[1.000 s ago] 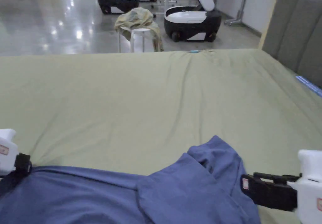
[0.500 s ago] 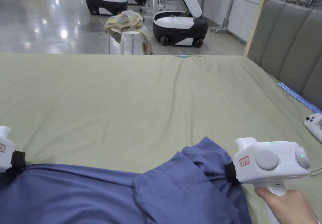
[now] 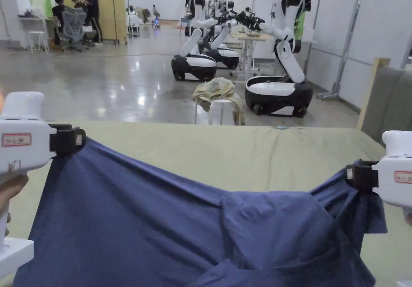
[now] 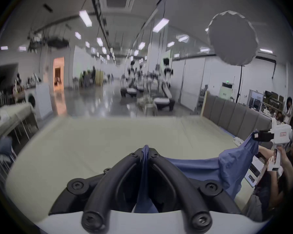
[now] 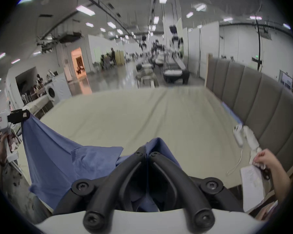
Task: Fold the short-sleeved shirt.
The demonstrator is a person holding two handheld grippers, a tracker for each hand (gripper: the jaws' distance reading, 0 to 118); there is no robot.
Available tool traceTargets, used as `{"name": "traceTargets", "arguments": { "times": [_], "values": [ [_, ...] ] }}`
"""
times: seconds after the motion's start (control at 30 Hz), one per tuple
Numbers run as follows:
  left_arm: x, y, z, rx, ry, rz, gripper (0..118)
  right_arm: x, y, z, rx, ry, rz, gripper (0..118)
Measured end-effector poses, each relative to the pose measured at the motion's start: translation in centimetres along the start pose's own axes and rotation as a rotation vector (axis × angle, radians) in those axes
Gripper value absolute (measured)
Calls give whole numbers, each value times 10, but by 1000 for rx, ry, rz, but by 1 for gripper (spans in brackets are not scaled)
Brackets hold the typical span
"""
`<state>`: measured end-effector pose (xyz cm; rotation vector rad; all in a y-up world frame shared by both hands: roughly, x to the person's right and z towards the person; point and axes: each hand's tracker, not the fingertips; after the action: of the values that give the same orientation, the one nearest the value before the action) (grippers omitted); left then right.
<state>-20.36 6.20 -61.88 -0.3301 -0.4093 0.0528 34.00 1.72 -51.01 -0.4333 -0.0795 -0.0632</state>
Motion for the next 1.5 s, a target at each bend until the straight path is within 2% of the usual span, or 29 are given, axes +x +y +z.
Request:
{"name": "traceTargets", "arguments": {
  "times": [0.07, 0.23, 0.3, 0.43, 0.47, 0.57, 0.8, 0.83, 0.87, 0.93, 1.23, 1.5],
  "values": [
    [-3, 19, 35, 111, 39, -52, 5, -6, 14, 28, 121, -33, 33, 1],
    [-22, 56, 79, 205, 93, 1, 4, 6, 51, 44, 159, 24, -39, 1],
    [-24, 69, 83, 226, 128, -5, 4, 8, 68, 38, 190, 14, -39, 1],
    [-28, 86, 71, 215, 131, 65, 4, 0, 99, 19, 180, 15, -40, 1],
    [-24, 90, 69, 225, 140, 43, 4, -6, 103, 23, 231, -4, 3, 1],
    [-25, 106, 60, 225, 165, 29, 5, -12, 125, 20, 224, 20, -2, 1],
    [-27, 142, 45, 240, 195, 33, 4, -15, 177, 5, 243, -19, 35, 1],
    [-25, 148, 45, 274, 202, 28, 4, -18, 183, 3, 272, -63, 58, 1],
    [-25, 155, 42, 281, 201, 32, 4, -19, 190, -1, 267, -51, 46, 1],
    [-27, 171, 30, 273, 200, 31, 5, -17, 206, -14, 242, -43, 35, 1],
    [-32, 226, -30, 250, 271, -21, 4, -30, 270, -80, 218, -100, 89, 1],
    [-51, 261, -79, 269, 301, 5, 4, -48, 341, -110, 308, -138, 128, 1]
  ]
}}
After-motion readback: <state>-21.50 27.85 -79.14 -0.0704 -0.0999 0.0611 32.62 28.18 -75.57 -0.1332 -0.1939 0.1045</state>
